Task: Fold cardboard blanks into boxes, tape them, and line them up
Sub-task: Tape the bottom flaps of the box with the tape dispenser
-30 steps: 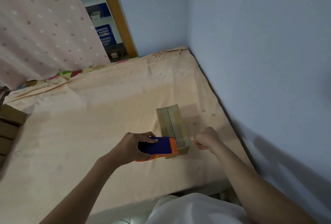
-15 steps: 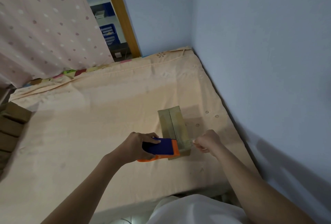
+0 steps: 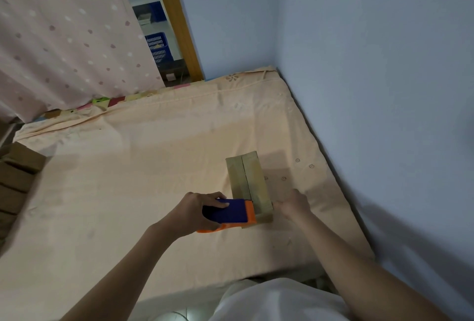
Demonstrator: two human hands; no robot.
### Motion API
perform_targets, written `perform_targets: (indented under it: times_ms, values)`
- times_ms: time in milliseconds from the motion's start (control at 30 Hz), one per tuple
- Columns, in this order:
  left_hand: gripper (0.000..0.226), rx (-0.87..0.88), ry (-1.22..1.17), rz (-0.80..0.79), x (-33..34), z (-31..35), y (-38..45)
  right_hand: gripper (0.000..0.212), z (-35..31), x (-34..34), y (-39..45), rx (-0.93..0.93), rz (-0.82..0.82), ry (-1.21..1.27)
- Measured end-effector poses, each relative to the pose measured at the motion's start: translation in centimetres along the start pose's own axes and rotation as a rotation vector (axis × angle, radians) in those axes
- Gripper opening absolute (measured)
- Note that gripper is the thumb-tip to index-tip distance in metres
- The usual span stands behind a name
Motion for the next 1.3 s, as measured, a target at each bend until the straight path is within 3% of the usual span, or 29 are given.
perform_targets:
  times_ms: [67,167,467,1000,1300]
  values:
    - [0.053,0.003,-0.002,-0.002,0.1,0.0,0.0,0.016,-0.6,-0.8,-0.4,-0.035,0.087,-0.007]
    - [0.053,-0.001,-0.013,0.003,0.3,-0.2,-0.1,0.043,-1.8,-1.0,-0.5,-0.073,0.151,-0.059]
    - [0.051,0.058,0.007,0.006,-0.2,-0.1,-0.5,0.033,-3.2,1.5,-1.3,-0.13,0.07,-0.061]
    - [0.052,0.061,-0.038,0.008,-2.3,-1.4,-2.3,0.042,-3.0,0.9,-0.9,-0.096,0.093,-0.094]
    - [0.052,-0.003,-0.031,0.02,-3.3,-3.5,-3.6,0.058,-3.5,0.6,-1.2,-0.129,0.087,-0.116]
Point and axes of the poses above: each hand's wrist, its own y-axis towards the middle knuckle, its own x-axis out of the palm, z = x × y, the point moved 8 cm from there along y, towards the middle knuckle, and after that the axes turned 12 degrees about z, right-handed, at the moved point
